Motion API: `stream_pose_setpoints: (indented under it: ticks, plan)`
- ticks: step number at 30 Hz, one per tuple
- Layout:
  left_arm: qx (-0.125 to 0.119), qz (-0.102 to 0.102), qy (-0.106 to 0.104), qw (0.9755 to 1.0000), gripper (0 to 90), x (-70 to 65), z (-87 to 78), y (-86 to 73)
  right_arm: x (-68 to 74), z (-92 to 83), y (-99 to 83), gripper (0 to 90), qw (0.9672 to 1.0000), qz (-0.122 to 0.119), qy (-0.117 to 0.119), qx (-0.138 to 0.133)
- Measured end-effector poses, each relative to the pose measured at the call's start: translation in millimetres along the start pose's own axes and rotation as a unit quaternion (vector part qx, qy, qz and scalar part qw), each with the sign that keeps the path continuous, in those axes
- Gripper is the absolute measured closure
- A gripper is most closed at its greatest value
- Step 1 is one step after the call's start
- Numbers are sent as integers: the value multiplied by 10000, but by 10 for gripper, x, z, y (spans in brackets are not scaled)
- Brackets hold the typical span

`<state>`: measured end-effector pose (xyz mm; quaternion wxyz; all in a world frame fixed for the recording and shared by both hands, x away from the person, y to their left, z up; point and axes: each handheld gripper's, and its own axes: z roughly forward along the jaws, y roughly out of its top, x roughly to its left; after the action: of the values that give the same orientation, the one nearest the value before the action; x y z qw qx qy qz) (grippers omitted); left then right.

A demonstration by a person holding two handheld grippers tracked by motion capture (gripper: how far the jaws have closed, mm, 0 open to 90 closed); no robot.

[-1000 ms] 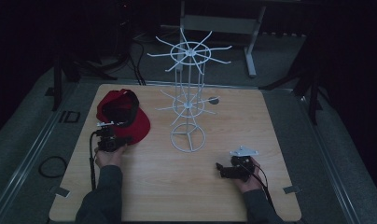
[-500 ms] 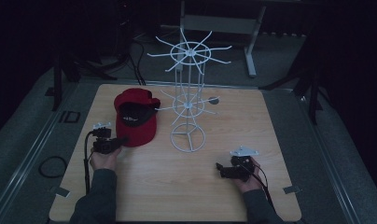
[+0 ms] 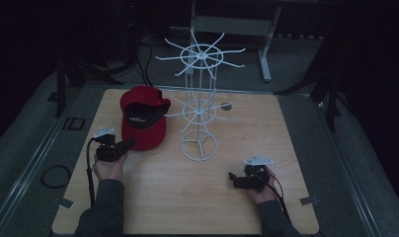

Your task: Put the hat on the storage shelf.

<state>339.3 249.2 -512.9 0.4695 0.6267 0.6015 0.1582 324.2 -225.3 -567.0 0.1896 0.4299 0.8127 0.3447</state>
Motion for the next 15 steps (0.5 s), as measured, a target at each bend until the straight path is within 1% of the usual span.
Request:
stream_pose_setpoints:
  ticks: [5,15]
  plan:
    - [-153,54,-12,9999,858,-25,-83,57,1,1,0,147,10000,5,1,-2]
    - [-435,51,-44,9990,858,-51,-221,137,2,0,1,147,10000,12,-1,1]
